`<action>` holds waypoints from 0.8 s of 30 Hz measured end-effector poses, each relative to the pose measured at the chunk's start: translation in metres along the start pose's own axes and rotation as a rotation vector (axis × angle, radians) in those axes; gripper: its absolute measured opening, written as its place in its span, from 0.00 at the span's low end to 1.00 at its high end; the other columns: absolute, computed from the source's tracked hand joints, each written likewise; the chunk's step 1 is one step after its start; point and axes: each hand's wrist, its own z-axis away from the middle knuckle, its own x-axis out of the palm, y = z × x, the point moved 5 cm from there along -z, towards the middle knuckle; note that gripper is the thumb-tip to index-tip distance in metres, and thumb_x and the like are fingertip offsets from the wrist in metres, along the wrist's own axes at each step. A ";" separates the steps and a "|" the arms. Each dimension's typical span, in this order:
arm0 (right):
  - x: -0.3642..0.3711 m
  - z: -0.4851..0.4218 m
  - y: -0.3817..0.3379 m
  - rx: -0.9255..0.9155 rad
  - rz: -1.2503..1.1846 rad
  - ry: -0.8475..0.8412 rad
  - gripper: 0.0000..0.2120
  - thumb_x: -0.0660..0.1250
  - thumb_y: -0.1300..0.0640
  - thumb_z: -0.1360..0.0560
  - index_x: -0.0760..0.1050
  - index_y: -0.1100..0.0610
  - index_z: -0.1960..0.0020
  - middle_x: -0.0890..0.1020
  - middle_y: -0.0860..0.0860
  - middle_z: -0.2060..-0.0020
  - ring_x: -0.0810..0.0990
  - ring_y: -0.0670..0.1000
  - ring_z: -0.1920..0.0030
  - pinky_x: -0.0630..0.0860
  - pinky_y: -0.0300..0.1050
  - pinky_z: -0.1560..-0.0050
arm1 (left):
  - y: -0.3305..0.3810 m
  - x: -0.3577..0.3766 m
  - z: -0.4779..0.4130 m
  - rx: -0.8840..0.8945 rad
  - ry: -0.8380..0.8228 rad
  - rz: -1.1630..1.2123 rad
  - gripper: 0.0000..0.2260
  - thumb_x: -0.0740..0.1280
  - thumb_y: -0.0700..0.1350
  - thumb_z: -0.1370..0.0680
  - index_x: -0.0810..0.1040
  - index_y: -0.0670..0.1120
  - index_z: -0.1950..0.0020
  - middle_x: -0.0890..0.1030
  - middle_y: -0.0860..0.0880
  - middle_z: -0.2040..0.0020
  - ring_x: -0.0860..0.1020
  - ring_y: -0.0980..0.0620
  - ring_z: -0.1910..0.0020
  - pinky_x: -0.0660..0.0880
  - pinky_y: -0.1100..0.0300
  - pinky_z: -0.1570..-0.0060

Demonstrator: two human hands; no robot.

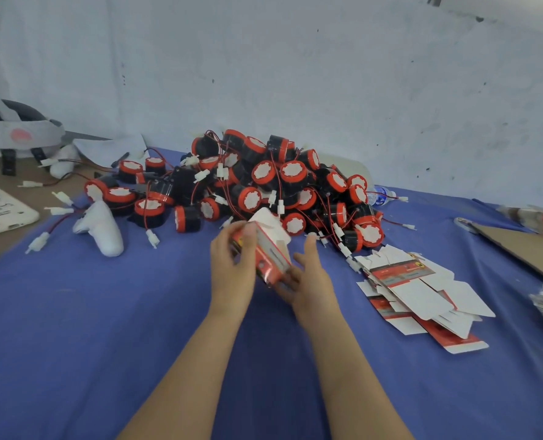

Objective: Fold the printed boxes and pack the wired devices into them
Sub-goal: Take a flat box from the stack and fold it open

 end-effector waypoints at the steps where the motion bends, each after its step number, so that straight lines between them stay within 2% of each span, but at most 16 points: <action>1: -0.001 0.000 -0.003 -0.081 0.181 0.016 0.20 0.60 0.38 0.23 0.77 0.55 0.50 0.84 0.49 0.63 0.83 0.42 0.67 0.75 0.36 0.72 | -0.001 0.003 0.001 0.086 -0.035 -0.132 0.14 0.63 0.55 0.21 0.74 0.52 0.39 0.72 0.50 0.36 0.73 0.60 0.41 0.73 0.66 0.41; 2: -0.003 -0.001 -0.004 -0.177 0.355 0.043 0.17 0.61 0.40 0.22 0.78 0.53 0.48 0.84 0.48 0.58 0.83 0.41 0.62 0.76 0.34 0.68 | -0.003 0.007 0.002 0.146 -0.077 -0.240 0.14 0.63 0.51 0.20 0.74 0.51 0.36 0.69 0.52 0.34 0.69 0.62 0.40 0.70 0.71 0.41; 4: -0.006 0.000 -0.005 -0.333 0.587 0.112 0.16 0.62 0.43 0.22 0.77 0.53 0.42 0.82 0.48 0.49 0.80 0.44 0.51 0.75 0.36 0.58 | -0.008 0.012 0.005 0.204 -0.113 -0.415 0.15 0.66 0.50 0.22 0.72 0.52 0.36 0.70 0.56 0.39 0.70 0.64 0.46 0.69 0.76 0.51; 6: -0.009 0.001 -0.005 -0.434 0.662 0.162 0.14 0.60 0.44 0.21 0.75 0.52 0.42 0.80 0.45 0.50 0.78 0.44 0.51 0.70 0.30 0.60 | -0.011 0.007 0.006 0.181 -0.050 -0.551 0.11 0.67 0.54 0.23 0.70 0.54 0.44 0.73 0.57 0.48 0.73 0.61 0.55 0.69 0.72 0.60; 8: -0.007 0.002 -0.007 -0.497 0.702 0.214 0.10 0.56 0.49 0.19 0.74 0.51 0.48 0.78 0.44 0.59 0.75 0.46 0.57 0.66 0.27 0.69 | -0.011 -0.001 0.005 0.123 0.035 -0.602 0.10 0.64 0.55 0.22 0.68 0.50 0.51 0.75 0.54 0.55 0.75 0.57 0.60 0.72 0.62 0.63; 9: -0.007 0.003 -0.009 -0.507 0.691 0.251 0.09 0.54 0.51 0.18 0.72 0.51 0.51 0.76 0.46 0.63 0.73 0.48 0.61 0.65 0.29 0.72 | -0.011 -0.004 0.004 0.091 0.072 -0.593 0.12 0.60 0.56 0.20 0.68 0.48 0.54 0.76 0.51 0.58 0.75 0.54 0.61 0.72 0.57 0.64; 11: -0.014 -0.003 -0.008 -0.445 0.569 0.307 0.04 0.53 0.55 0.18 0.66 0.48 0.48 0.74 0.48 0.65 0.71 0.48 0.65 0.66 0.34 0.71 | -0.011 -0.010 0.002 -0.025 0.152 -0.483 0.16 0.53 0.55 0.18 0.66 0.47 0.60 0.74 0.49 0.63 0.72 0.52 0.65 0.67 0.55 0.68; 13: -0.022 -0.009 -0.002 -0.324 0.444 0.330 0.06 0.56 0.59 0.19 0.66 0.49 0.46 0.74 0.49 0.63 0.73 0.49 0.63 0.73 0.43 0.64 | -0.017 -0.013 0.000 -0.187 0.189 -0.304 0.18 0.51 0.50 0.17 0.66 0.45 0.63 0.72 0.48 0.64 0.70 0.51 0.66 0.66 0.54 0.69; 14: -0.026 -0.011 -0.001 -0.299 0.412 0.331 0.05 0.58 0.62 0.20 0.69 0.52 0.52 0.73 0.49 0.64 0.73 0.51 0.62 0.76 0.48 0.60 | -0.020 -0.013 -0.002 -0.247 0.175 -0.240 0.17 0.51 0.48 0.17 0.67 0.43 0.63 0.73 0.46 0.63 0.71 0.50 0.65 0.70 0.52 0.67; 15: -0.029 -0.013 -0.001 -0.296 0.415 0.333 0.10 0.59 0.64 0.22 0.69 0.55 0.61 0.70 0.50 0.68 0.70 0.53 0.64 0.74 0.51 0.59 | -0.023 -0.011 -0.003 -0.295 0.147 -0.182 0.15 0.52 0.46 0.17 0.69 0.43 0.61 0.75 0.45 0.61 0.73 0.49 0.62 0.75 0.48 0.63; 16: -0.031 -0.015 -0.001 -0.295 0.460 0.331 0.15 0.59 0.64 0.22 0.65 0.57 0.68 0.66 0.50 0.72 0.65 0.54 0.66 0.69 0.48 0.62 | -0.026 -0.010 -0.004 -0.338 0.122 -0.109 0.13 0.53 0.45 0.18 0.71 0.43 0.59 0.77 0.45 0.59 0.75 0.48 0.59 0.78 0.48 0.60; 18: -0.028 -0.016 -0.001 -0.282 0.623 0.318 0.22 0.57 0.58 0.19 0.60 0.58 0.72 0.64 0.50 0.75 0.62 0.51 0.70 0.61 0.44 0.67 | -0.029 -0.005 -0.002 -0.417 0.068 0.098 0.08 0.56 0.43 0.18 0.73 0.45 0.52 0.79 0.46 0.53 0.79 0.51 0.55 0.79 0.56 0.63; 19: -0.024 -0.015 -0.002 -0.277 0.685 0.298 0.25 0.54 0.53 0.18 0.62 0.59 0.72 0.67 0.50 0.75 0.64 0.50 0.71 0.60 0.42 0.69 | -0.028 -0.002 -0.002 -0.437 0.035 0.184 0.08 0.56 0.43 0.19 0.73 0.45 0.47 0.79 0.46 0.50 0.79 0.51 0.53 0.78 0.59 0.63; 21: -0.015 -0.014 -0.001 -0.278 0.731 0.253 0.27 0.50 0.47 0.17 0.69 0.59 0.69 0.74 0.52 0.70 0.71 0.51 0.67 0.64 0.44 0.67 | -0.022 0.001 -0.002 -0.438 -0.013 0.304 0.12 0.55 0.45 0.19 0.71 0.49 0.36 0.79 0.46 0.44 0.79 0.49 0.48 0.79 0.57 0.59; 24: -0.004 -0.012 -0.004 -0.272 0.665 0.200 0.28 0.47 0.46 0.17 0.75 0.58 0.64 0.81 0.55 0.63 0.78 0.54 0.59 0.73 0.47 0.57 | -0.011 0.003 -0.006 -0.380 -0.073 0.377 0.20 0.61 0.50 0.19 0.63 0.56 0.28 0.76 0.49 0.38 0.78 0.47 0.42 0.81 0.52 0.55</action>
